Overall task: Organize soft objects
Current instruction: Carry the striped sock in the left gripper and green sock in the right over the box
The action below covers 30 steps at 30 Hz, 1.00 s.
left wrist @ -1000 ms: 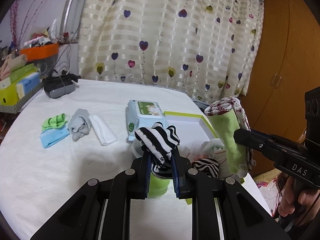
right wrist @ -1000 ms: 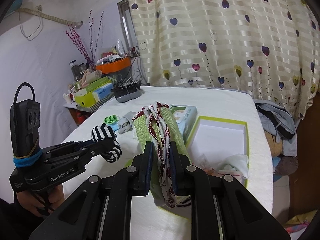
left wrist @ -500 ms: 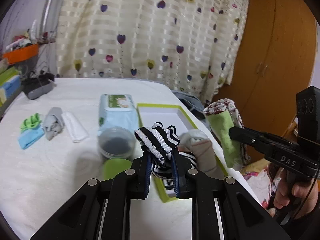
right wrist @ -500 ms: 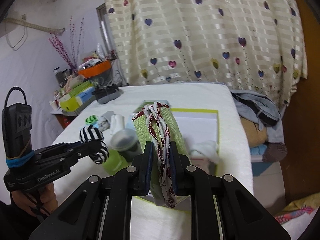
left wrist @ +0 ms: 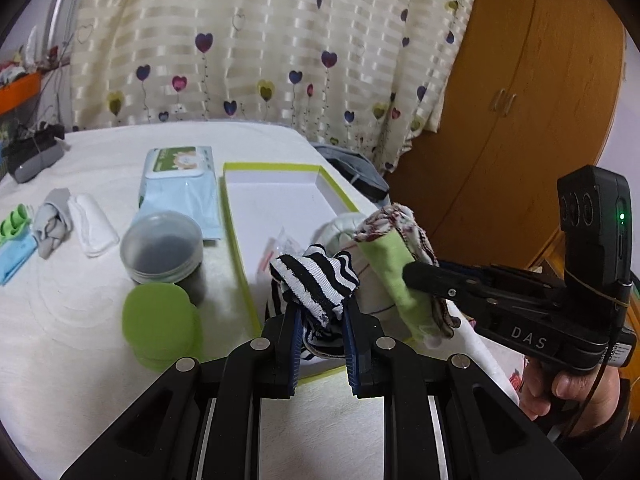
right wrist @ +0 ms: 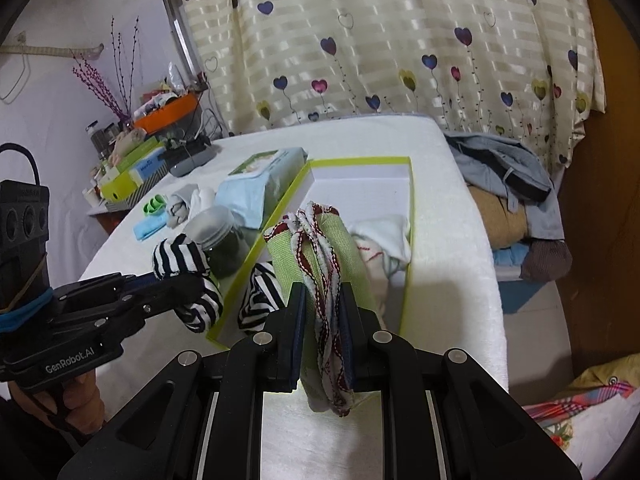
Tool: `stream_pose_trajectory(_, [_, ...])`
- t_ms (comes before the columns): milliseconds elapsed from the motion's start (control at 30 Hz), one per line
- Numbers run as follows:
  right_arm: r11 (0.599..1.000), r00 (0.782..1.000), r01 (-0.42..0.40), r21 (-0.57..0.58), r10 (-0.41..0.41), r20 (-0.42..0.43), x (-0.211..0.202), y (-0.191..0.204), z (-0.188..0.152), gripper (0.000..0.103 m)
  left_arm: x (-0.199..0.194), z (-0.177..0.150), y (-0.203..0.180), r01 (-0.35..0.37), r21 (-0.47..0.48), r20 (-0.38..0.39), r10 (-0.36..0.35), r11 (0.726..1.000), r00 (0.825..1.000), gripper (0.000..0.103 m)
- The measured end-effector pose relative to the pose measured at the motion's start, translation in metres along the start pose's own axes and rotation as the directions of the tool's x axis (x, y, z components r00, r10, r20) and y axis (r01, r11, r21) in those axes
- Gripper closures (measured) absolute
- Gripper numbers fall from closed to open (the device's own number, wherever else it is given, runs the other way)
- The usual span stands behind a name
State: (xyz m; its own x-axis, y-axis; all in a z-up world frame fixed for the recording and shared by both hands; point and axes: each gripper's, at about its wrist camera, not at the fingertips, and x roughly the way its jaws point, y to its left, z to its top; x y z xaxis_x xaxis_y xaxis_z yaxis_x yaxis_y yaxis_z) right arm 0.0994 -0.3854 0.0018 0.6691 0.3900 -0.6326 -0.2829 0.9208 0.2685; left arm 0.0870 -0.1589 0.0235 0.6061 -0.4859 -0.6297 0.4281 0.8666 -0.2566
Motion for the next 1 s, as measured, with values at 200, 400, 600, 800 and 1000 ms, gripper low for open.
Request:
stream_pose_trajectory(200, [0.999, 1.0, 0.013, -0.03, -0.013, -0.008, 0.014, 0.003, 0.004, 0.086, 0.016, -0.001, 0.002, 0.011, -0.007, -0.039, -0.012, 1.0, 0.999, 0.086])
stream_pose_trajectory(400, [0.999, 1.0, 0.003, -0.042, -0.003, 0.006, 0.027, 0.001, 0.013, 0.086, 0.027, -0.001, 0.005, 0.016, -0.017, -0.062, -0.017, 1.0, 0.998, 0.086])
stream_pose_trajectory(600, [0.999, 1.0, -0.007, -0.045, 0.008, 0.024, 0.041, -0.003, 0.025, 0.086, 0.036, -0.001, 0.005, 0.036, -0.024, -0.085, -0.038, 0.999, 0.996, 0.086])
stream_pose_trajectory(800, [0.999, 0.999, -0.016, -0.036, 0.017, 0.033, 0.048, -0.009, 0.035, 0.086, 0.052, -0.003, 0.004, 0.059, -0.045, -0.134, -0.064, 0.997, 0.989, 0.086])
stream_pose_trajectory(1000, [0.999, 0.999, -0.023, -0.023, 0.024, 0.032, 0.04, -0.01, 0.027, 0.086, 0.073, 0.0, 0.01, 0.013, -0.064, -0.16, -0.023, 0.998, 0.987, 0.086])
